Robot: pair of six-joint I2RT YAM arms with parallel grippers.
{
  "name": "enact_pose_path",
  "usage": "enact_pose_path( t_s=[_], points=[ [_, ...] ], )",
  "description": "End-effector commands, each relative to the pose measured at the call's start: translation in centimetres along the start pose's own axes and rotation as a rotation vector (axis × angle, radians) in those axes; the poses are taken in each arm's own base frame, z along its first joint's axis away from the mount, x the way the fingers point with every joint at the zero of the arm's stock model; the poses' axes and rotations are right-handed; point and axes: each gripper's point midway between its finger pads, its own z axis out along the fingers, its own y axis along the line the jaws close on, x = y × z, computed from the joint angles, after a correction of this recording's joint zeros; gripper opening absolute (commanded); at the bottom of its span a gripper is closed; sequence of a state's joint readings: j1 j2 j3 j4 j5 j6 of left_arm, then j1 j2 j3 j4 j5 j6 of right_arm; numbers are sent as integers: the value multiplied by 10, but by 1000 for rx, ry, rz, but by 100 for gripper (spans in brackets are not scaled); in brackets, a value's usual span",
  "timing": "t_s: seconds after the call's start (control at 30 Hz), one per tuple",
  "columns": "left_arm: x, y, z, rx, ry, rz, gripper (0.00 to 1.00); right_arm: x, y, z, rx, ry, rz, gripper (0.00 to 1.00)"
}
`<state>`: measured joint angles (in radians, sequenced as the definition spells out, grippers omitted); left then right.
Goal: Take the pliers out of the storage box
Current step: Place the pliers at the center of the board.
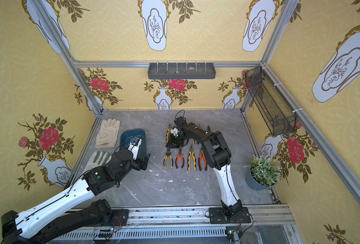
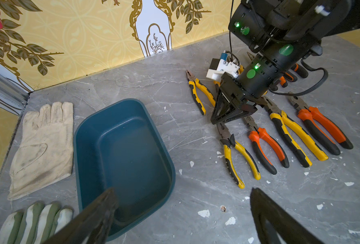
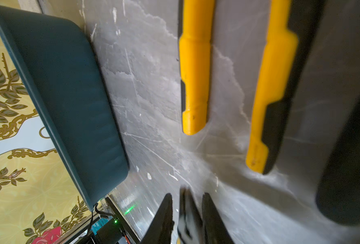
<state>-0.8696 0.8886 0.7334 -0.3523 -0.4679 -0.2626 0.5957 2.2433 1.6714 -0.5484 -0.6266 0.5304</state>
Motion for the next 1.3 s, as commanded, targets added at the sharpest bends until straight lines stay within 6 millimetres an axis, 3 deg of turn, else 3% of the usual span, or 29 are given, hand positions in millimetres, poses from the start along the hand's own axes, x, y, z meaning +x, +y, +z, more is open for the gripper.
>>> enact_pose_path(
  t_s=[0.0, 0.2, 0.33, 0.43, 0.5, 0.63, 0.8, 0.93, 1.27],
  points=[
    [-4, -1, 1, 5, -15, -3, 99, 1, -4, 2, 18, 4, -1, 26],
    [-2, -1, 0, 4, -12, -2, 99, 4, -8, 0, 47, 2, 1, 27],
    [0, -1, 0, 8, -11, -9, 99, 4, 1, -13, 131, -57, -54, 27],
    [2, 0, 0, 5, -8, -18, 99, 9, 15, -24, 310, -131, -163, 39],
    [3, 0, 1, 3, -3, -25, 99, 18, 25, -24, 453, -166, -242, 54],
    [5, -1, 3, 8, -3, -37, 99, 26, 20, -18, 628, -199, -233, 66],
    [7, -2, 0, 22, -2, -46, 100, 28, -13, -7, 736, -200, -97, 66],
    [7, 0, -5, 21, -3, -43, 99, 29, -14, 6, 706, -174, -91, 66],
    [9, 5, -9, 13, -12, -45, 100, 37, -12, 12, 672, -149, -89, 64]
  ],
)
